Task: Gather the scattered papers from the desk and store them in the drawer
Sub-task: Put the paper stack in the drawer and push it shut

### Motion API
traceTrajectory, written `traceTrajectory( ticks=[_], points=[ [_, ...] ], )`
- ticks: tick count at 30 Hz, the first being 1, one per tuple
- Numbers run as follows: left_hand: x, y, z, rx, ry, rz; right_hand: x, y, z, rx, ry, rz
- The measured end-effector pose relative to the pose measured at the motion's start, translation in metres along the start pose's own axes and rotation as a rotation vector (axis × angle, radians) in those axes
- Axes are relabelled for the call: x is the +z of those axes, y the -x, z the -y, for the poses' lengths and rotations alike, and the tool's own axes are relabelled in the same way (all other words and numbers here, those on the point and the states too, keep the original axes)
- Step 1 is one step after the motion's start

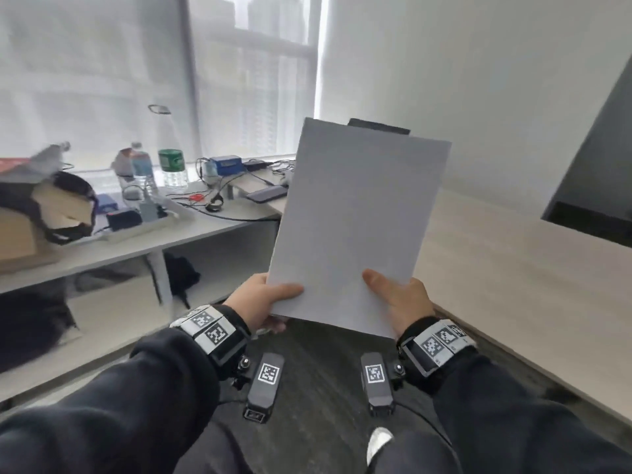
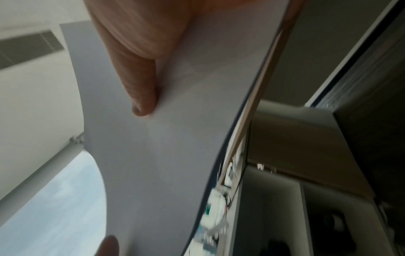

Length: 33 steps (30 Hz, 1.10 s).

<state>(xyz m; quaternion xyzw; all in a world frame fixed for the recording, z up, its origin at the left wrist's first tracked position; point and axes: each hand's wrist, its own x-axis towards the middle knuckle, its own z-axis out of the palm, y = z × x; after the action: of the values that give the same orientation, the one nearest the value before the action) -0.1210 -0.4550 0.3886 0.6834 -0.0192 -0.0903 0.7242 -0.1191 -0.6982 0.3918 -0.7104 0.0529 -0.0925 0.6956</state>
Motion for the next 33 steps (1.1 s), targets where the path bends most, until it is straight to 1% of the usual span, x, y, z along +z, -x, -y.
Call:
traceTrajectory(
  ticks=[2, 5, 11, 15, 17, 20, 24, 28, 30, 33],
  points=[
    [-0.027, 0.017, 0.006, -0.044, 0.013, -0.067, 0.032, 0.002, -0.002, 0.016, -0.001, 0.084],
    [-0.06, 0.044, 0.015, -0.072, -0.04, -0.164, 0.076, 0.009, -0.002, 0.046, 0.027, 0.213],
    [-0.113, 0.088, 0.039, -0.053, -0.155, -0.466, 0.154, 0.018, -0.01, 0.071, 0.061, 0.442],
    [-0.146, 0.122, 0.057, -0.085, -0.196, -0.619, 0.206, 0.03, -0.031, 0.109, 0.025, 0.591],
    [-0.16, 0.136, 0.064, -0.093, -0.174, -0.702, 0.231, 0.038, -0.045, 0.143, 0.019, 0.654],
    [-0.179, 0.157, 0.078, -0.122, -0.103, -0.804, 0.271, 0.045, -0.07, 0.153, 0.066, 0.722],
    [-0.205, 0.176, 0.105, -0.218, -0.075, -0.911, 0.317, 0.055, -0.098, 0.159, 0.205, 0.775],
    [-0.229, 0.184, 0.134, -0.344, -0.047, -0.989, 0.35, 0.059, -0.126, 0.209, 0.347, 0.844],
    [-0.243, 0.183, 0.148, -0.424, -0.023, -1.015, 0.362, 0.061, -0.142, 0.227, 0.423, 0.88],
    [-0.267, 0.179, 0.175, -0.555, 0.034, -1.008, 0.378, 0.063, -0.171, 0.263, 0.548, 0.953]
  ],
)
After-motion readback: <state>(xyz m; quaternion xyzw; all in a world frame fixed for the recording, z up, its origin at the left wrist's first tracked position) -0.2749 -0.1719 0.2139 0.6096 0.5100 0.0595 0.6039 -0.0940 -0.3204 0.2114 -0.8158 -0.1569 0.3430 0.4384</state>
